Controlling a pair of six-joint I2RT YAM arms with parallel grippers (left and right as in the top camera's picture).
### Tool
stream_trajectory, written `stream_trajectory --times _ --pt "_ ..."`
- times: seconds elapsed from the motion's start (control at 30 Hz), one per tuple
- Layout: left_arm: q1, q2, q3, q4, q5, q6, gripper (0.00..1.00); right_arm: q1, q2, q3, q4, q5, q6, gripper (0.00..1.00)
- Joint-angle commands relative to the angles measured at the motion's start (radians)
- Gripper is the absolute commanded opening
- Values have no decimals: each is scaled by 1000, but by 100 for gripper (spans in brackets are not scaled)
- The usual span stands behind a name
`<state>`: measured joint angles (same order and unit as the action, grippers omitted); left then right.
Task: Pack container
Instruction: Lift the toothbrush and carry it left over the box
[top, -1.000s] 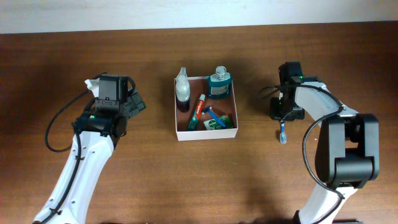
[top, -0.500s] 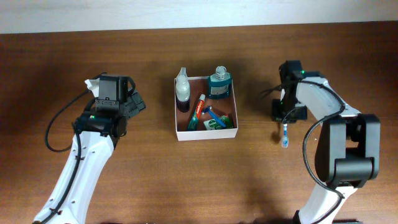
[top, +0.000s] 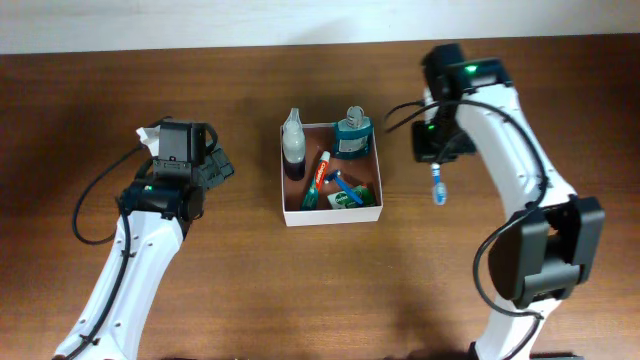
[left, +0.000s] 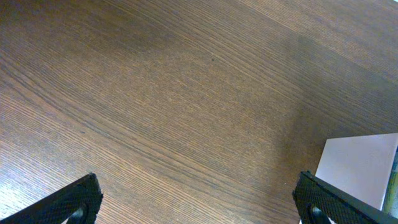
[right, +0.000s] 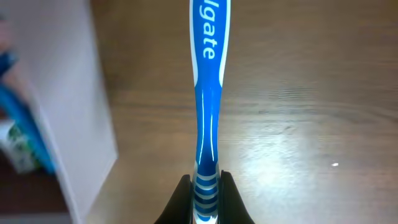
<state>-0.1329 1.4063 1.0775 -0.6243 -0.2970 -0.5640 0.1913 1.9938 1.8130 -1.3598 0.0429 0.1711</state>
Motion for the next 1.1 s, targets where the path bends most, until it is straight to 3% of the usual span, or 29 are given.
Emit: stream_trajectory --times 0.0,0.5,1.07 --pt "3 -12 8 2 -17 9 100 59 -3 22 -22 -8 -17 4" --pt "3 -12 8 2 -17 9 99 242 -3 22 -18 -14 -12 4" --pt "3 -12 8 2 -17 9 99 382 -3 -20 246 -69 -5 4"
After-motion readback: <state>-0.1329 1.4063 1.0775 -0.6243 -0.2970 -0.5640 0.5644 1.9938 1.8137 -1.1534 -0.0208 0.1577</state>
